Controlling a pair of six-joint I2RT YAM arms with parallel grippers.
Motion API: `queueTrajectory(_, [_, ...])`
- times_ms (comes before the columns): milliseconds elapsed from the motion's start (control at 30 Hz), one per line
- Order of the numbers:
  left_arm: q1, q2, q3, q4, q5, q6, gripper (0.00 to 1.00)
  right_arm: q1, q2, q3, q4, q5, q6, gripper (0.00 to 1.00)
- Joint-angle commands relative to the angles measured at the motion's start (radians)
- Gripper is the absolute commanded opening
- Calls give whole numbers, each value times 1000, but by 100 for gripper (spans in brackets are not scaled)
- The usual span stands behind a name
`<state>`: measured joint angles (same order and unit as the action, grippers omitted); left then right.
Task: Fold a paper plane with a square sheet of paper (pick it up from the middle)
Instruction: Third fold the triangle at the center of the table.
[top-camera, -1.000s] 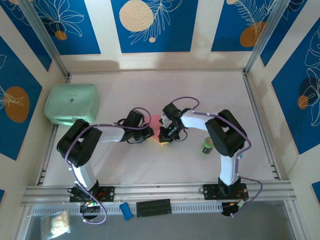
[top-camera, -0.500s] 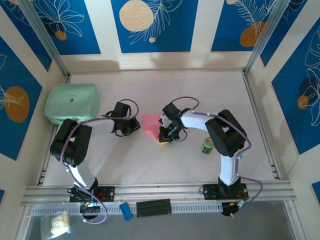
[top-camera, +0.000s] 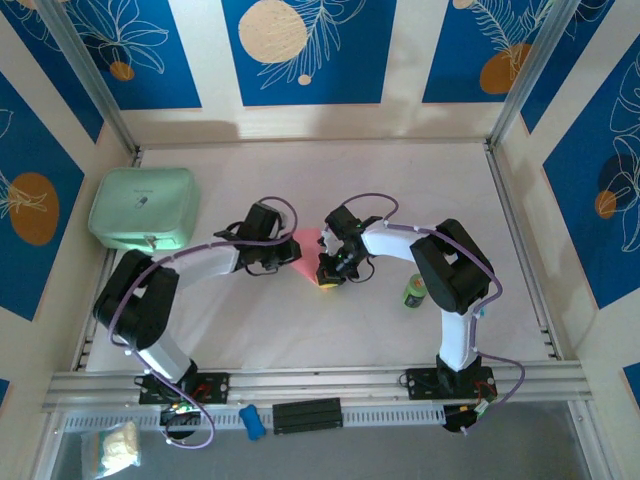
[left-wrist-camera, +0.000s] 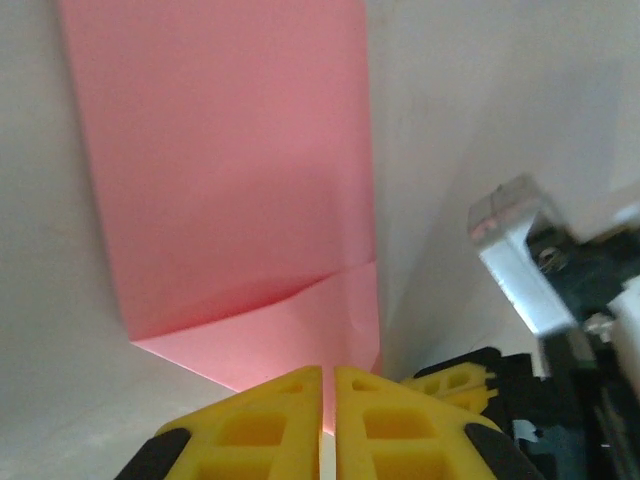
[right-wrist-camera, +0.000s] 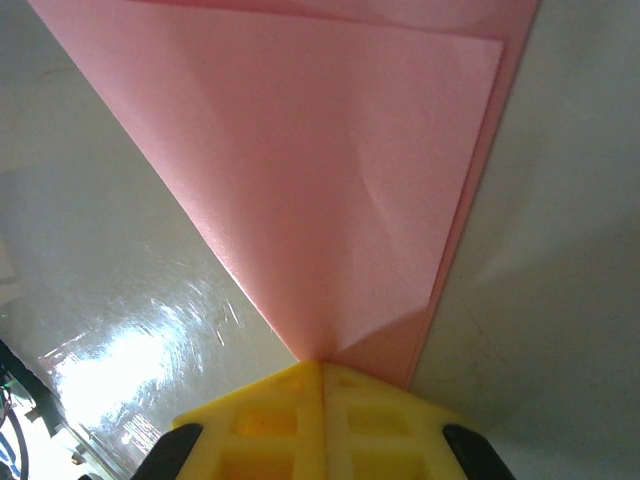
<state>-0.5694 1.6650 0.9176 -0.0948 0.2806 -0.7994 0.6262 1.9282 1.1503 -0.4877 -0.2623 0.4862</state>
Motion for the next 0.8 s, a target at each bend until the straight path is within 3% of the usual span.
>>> queueTrajectory(0, [-14,49,4,13,14,-18,11,-11,46,-31,-82,93,-6,1])
queueTrajectory(267, [-15,113,12,8,-22,-10,10,-28,-14,-38,-2,-12,12,1])
queueTrajectory(467, [-14,137,14,-22,-54,-15,9,-71,-81,-11,131,-212,99,3])
queueTrajectory(767, [-12,148,29,-59,-58,-38,8,-29,-25,55,74,-92,125,0])
